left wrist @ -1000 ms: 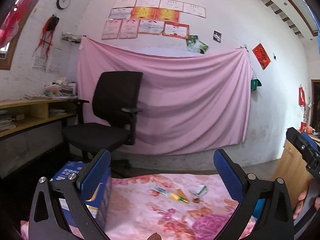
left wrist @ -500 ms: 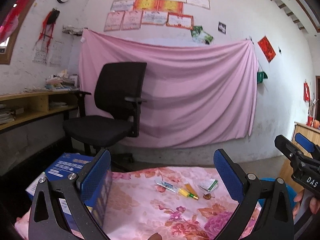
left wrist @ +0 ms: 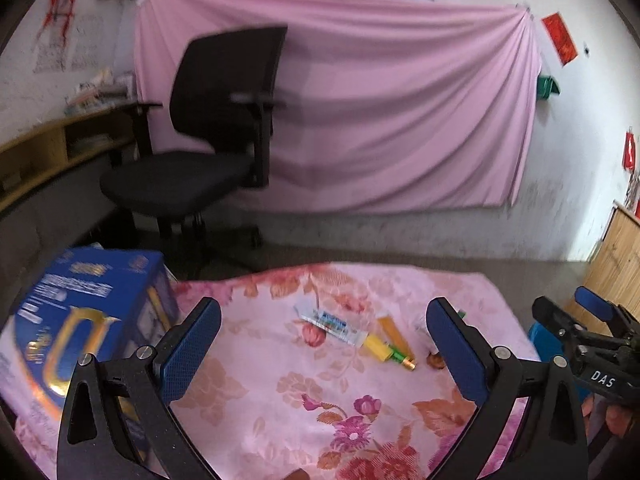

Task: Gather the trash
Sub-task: 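Move both grippers back over the bed toward the toothpaste tube and leaflet, then grasp the white toothpaste tube with the left gripper while the right gripper grasps the white leaflet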

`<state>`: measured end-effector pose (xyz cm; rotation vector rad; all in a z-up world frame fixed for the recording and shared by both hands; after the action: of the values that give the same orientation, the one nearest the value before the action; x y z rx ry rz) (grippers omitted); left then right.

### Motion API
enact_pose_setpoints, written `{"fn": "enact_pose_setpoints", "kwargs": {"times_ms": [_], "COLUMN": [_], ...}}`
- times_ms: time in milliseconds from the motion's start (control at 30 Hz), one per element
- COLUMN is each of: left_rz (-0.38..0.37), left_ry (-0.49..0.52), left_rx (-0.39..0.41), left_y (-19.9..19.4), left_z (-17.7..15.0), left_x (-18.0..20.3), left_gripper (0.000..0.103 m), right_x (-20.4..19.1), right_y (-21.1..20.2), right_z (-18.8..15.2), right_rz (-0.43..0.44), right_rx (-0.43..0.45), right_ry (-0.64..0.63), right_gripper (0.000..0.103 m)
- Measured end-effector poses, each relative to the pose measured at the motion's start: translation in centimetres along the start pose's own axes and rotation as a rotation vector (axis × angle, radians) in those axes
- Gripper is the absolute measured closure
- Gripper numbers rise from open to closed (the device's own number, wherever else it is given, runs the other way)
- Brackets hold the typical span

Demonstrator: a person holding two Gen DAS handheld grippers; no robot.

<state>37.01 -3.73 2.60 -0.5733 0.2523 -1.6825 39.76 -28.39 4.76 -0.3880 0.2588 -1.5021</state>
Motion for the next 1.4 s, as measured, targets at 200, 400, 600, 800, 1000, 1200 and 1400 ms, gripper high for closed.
{"fn": "enact_pose_setpoints", "kwargs": {"times_ms": [200, 400, 600, 800, 1000, 1200, 1400], "left_rz": [-0.03, -0.114, -0.143, -0.167, -0.178, -0.226, -0.247], "left_ry": [-0.138, -0.258, -0.357, -0.378, -0.391, -0.392, -0.357], "left_rx": [-0.115, -0.236, -0.291, -0.317, -0.344, -0.353, -0.319], "left_y": [4.7, 8.8, 11.6, 13.3, 13.5, 13.4, 11.6], "left_z": [-0.6, -1.1, -1.9, -2.0, -2.0, -2.2, -2.2], "left_x": [-2.8, -5.0, -6.2, -5.9, -5.6, -4.9, -3.6], "left_gripper": [0.009, 0.036, 0.059, 0.076, 0.095, 0.101, 0.103], "right_x": [-1.5, -2.8, -4.5, -5.1, -5.4, -5.4, -4.6], "right_y": [5.5, 9.7, 13.6, 15.4, 15.0, 14.5, 12.8], "right_z": [-1.4, -2.4, -3.5, -4.1, -4.2, -4.2, -4.1], "right_rz": [0.016, 0.079, 0.137, 0.187, 0.218, 0.25, 0.278], "right_rx": [-0.171, -0.312, -0.456, -0.536, -0.532, -0.536, -0.502], "right_ry": [-0.056, -0.09, -0.117, -0.112, -0.123, -0.084, -0.011], "right_gripper": [0.0, 0.0, 0.004, 0.01, 0.026, 0.041, 0.056]}}
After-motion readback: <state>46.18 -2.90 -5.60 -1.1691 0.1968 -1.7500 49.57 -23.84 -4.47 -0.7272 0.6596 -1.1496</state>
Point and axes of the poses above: each gripper's, at about its wrist camera, not at the fingertips, and y roughly the way its jaws point, x to its right, z to its top, the point moved 2 cm from there along y, roughly the way its jaws point, and after that the axes turned 15 degrees about -z, right-handed, at the moved point
